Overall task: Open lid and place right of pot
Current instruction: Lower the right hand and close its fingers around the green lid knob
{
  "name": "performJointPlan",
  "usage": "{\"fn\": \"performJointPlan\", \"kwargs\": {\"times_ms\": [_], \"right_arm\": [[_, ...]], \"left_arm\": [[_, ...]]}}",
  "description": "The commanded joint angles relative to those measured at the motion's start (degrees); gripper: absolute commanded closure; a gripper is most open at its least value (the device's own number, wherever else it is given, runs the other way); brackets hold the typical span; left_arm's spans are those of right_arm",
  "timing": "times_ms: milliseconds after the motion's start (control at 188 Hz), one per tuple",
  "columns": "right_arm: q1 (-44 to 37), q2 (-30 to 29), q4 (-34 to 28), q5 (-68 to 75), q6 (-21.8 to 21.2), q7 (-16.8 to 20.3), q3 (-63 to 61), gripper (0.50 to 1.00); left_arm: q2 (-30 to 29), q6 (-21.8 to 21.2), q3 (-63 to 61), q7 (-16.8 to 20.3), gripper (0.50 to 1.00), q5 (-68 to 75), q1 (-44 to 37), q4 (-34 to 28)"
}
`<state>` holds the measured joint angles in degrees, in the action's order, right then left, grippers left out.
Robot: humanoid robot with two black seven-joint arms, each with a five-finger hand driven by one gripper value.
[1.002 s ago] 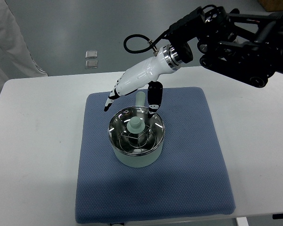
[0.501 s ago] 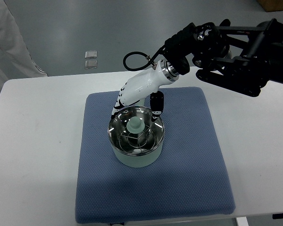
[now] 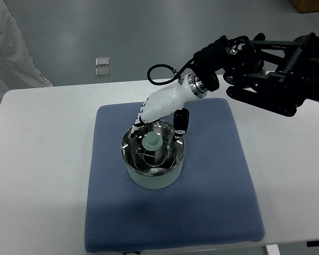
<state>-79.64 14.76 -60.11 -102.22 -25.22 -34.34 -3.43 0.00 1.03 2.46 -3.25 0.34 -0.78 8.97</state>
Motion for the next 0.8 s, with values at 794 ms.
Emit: {"fn": "performJointPlan", "kwargs": {"times_ms": [794], "right_arm": [[2.6,0.8,-0.2,0.3,3.7,-0.2,-0.6,0.742]], "left_arm": [[0.0,-0.1,0.0,0.0,0.5,0.0,0.0,0.0]]}}
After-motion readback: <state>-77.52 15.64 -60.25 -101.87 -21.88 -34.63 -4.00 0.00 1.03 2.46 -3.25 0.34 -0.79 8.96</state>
